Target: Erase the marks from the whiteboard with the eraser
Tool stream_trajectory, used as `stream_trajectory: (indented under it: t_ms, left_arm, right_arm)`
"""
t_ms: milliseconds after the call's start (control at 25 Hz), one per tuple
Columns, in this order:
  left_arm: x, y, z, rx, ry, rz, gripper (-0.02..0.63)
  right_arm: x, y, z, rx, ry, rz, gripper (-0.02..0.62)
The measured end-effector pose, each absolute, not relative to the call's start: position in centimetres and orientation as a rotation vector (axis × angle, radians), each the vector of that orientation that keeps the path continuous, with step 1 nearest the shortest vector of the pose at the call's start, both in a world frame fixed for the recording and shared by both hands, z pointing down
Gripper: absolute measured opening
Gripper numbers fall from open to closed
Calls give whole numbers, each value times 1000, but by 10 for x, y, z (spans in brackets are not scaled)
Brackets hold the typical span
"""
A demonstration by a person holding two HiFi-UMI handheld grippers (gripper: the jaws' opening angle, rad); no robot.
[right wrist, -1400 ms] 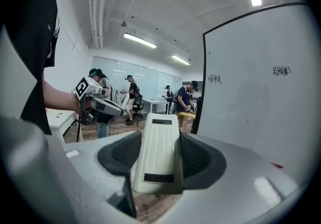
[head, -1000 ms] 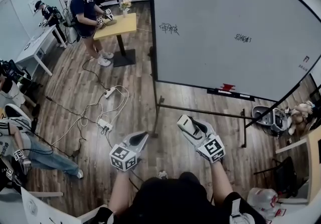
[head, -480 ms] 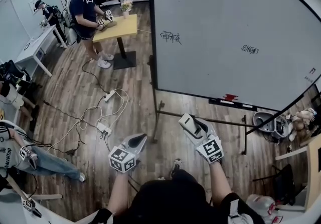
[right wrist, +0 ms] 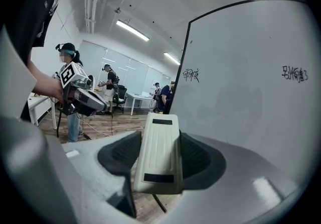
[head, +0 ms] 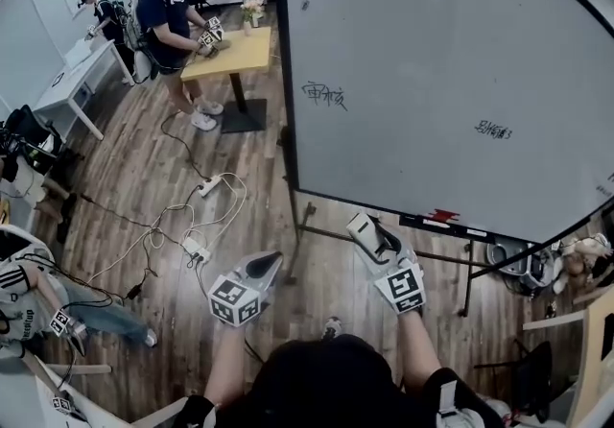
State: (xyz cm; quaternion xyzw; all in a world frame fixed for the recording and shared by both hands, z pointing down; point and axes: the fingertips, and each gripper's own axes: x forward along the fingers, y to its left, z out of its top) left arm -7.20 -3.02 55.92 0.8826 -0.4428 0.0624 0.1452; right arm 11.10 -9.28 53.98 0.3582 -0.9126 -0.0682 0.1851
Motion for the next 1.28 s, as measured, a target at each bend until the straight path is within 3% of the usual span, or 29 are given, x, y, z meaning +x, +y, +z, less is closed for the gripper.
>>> stream_trajectory:
  t_ms: [560, 1280]
  left_arm:
    - [-65, -103, 570, 2499, -1332, 184, 17]
    - [-131, -224, 542, 2638, -1166, 191, 17]
  right_arm:
    - [109, -196, 520, 1029, -2539, -342, 252]
    - [40, -276, 338, 1369, -2289, -955, 250]
